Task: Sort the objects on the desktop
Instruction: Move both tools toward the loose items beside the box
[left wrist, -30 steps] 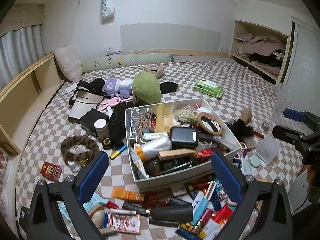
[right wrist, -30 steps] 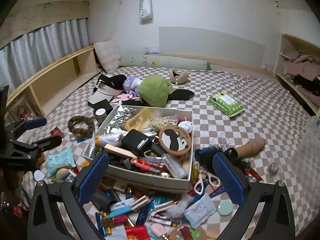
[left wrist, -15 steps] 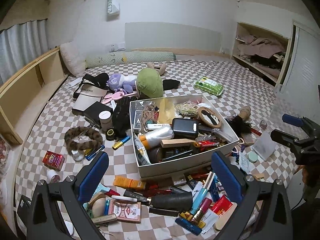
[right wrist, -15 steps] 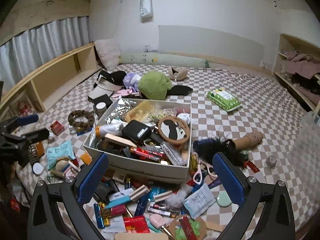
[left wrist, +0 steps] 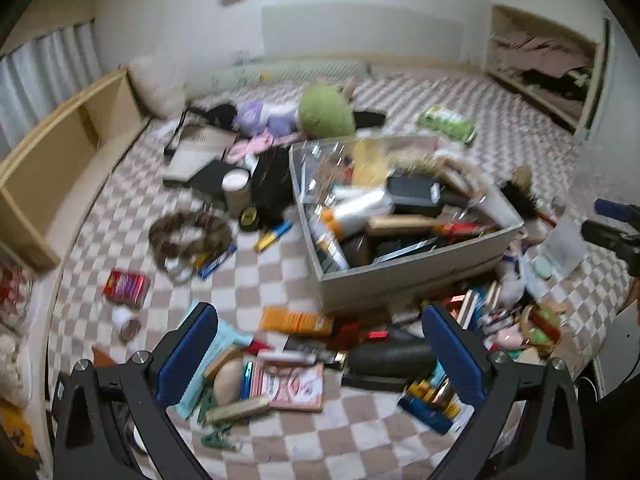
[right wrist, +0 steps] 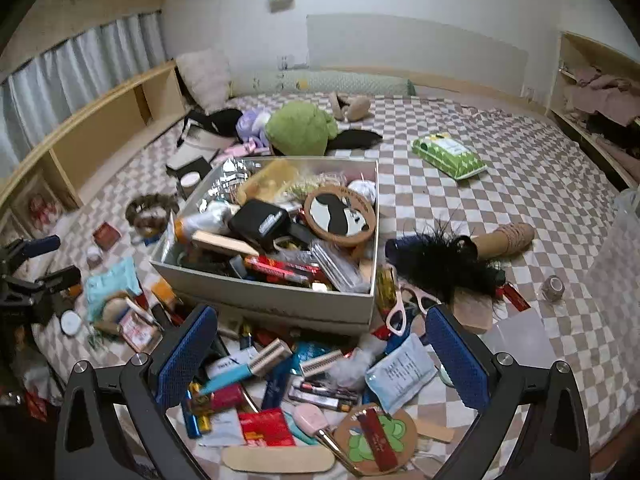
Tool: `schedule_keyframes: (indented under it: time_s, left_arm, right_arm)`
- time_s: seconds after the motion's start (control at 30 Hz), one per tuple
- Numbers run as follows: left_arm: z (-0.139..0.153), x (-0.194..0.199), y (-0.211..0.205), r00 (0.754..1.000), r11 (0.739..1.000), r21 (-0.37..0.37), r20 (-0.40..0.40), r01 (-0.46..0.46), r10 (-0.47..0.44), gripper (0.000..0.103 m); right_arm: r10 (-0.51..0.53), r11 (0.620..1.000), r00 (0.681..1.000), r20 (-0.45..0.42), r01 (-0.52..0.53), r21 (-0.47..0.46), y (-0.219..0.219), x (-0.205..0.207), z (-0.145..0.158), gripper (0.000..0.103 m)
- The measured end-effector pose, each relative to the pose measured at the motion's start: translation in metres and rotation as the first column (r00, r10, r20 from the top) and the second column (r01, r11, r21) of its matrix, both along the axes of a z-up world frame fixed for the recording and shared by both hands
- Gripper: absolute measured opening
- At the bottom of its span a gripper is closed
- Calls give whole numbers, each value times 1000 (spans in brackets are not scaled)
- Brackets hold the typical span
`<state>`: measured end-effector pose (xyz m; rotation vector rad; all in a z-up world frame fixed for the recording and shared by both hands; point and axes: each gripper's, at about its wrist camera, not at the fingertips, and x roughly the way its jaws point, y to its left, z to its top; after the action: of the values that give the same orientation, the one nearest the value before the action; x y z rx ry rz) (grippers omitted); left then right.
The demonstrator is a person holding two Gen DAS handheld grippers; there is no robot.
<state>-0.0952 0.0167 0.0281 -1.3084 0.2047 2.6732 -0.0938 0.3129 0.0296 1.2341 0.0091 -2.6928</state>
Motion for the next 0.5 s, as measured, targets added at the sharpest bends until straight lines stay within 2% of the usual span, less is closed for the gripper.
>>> schedule_keyframes:
  time_s: [0.23, 0.5]
  left_arm:
    - [-38, -6, -33, 986, 996, -58, 147, -70, 78, 103]
    - [-81, -15, -71, 935, 987, -57, 315, -151, 161, 103]
  right_arm:
    - [22, 1000, 997, 77, -24, 20, 1, -5, -21, 103]
    - [8, 1000, 987, 158, -5, -18, 4, -15, -40, 103]
